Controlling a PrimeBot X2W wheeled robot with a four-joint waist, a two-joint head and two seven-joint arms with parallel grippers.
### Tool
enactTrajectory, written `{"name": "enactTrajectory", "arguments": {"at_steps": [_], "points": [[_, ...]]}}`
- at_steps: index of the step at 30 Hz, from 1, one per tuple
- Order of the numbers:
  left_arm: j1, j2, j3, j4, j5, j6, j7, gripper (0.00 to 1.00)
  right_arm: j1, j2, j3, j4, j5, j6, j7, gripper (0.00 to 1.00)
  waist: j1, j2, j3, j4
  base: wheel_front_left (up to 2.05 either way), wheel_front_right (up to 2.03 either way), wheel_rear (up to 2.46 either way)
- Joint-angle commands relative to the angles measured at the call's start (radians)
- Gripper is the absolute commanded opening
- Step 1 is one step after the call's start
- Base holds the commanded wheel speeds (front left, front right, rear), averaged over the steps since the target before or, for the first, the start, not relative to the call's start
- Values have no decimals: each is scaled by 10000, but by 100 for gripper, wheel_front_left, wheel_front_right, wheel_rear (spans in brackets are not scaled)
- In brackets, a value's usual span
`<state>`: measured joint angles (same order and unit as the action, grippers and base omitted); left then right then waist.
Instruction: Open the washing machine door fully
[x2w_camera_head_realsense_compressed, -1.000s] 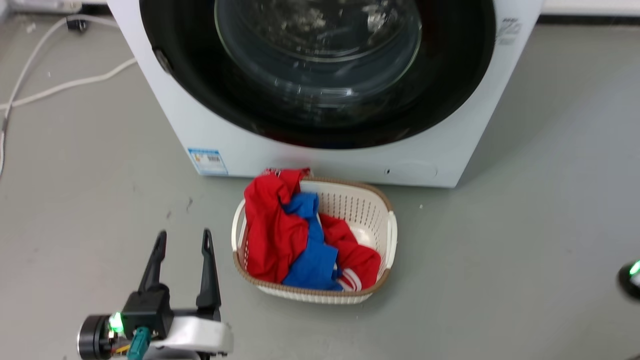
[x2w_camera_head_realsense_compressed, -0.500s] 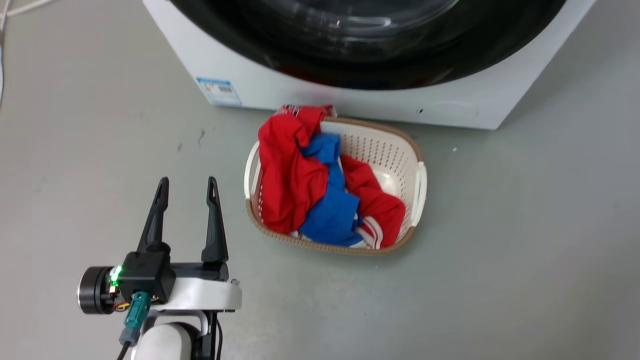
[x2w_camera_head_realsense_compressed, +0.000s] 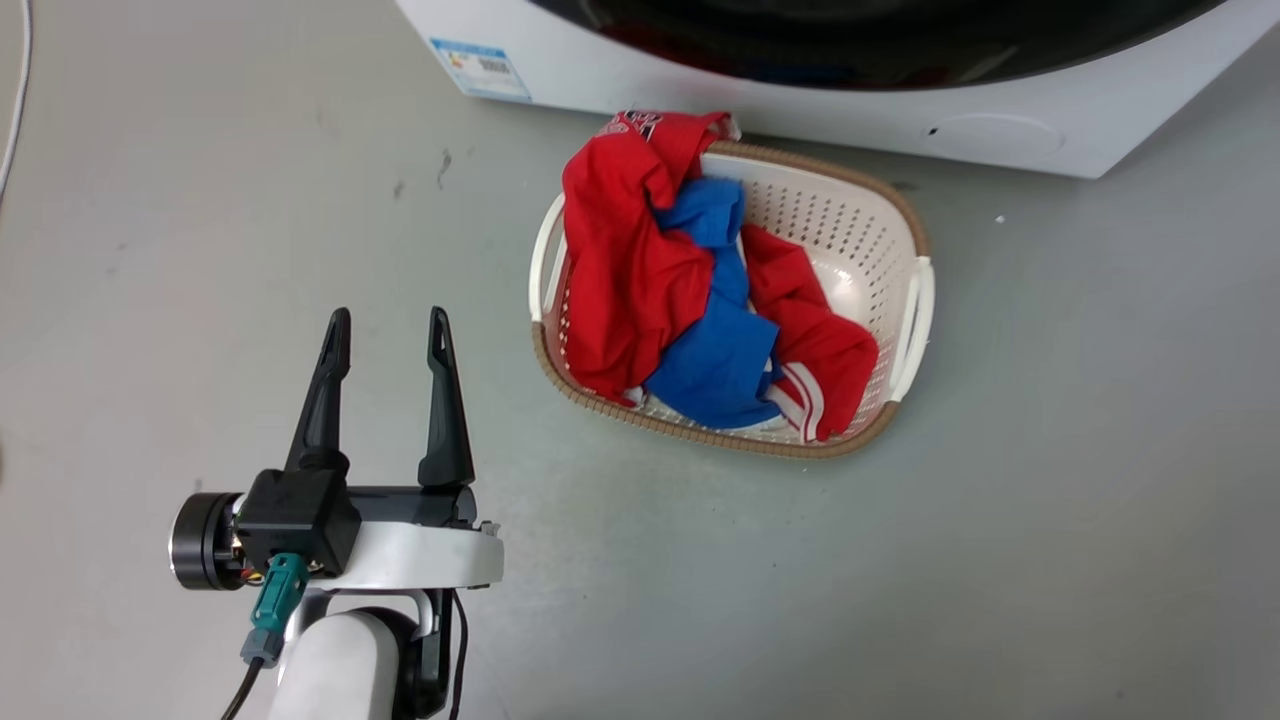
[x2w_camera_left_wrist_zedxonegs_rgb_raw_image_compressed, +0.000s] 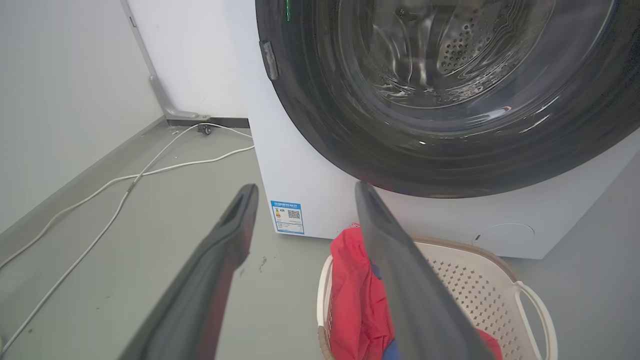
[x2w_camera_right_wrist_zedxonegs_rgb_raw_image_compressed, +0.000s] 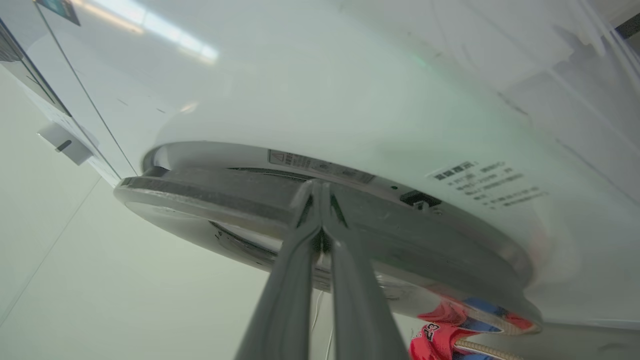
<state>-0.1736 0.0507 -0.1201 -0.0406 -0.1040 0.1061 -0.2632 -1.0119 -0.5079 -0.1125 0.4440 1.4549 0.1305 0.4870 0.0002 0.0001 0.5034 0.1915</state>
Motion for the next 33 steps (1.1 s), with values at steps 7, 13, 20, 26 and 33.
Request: {"name": "enactTrajectory", "arguments": {"at_steps": [7,13,20,26,33], "points": [[-318,-5,-176,-44,-202,94,-24,100,-1458,-263,670,549,-912,4,566,0,-2,-1,655,396,0,0,0],[-387,-4,-210,-34,-269,183,-24,100,-1920,-130,923,820,-1253,4,1114,0,-2,-1,820,484,0,0,0],[-366,-4,-136,54,-240,181,-24,100,-1114,172,1048,149,-1035,17,1699,0,-2,-1,668,341,0,0,0],[-310,-4,-15,68,-103,93,-24,100,-92,379,1120,-1002,-705,17,2128,0,-2,-1,466,65,0,0,0],[-211,-2,135,131,4,-18,-24,100,1156,541,1217,-2497,-280,18,2565,0,-2,-1,255,-198,0,0,0]]}}
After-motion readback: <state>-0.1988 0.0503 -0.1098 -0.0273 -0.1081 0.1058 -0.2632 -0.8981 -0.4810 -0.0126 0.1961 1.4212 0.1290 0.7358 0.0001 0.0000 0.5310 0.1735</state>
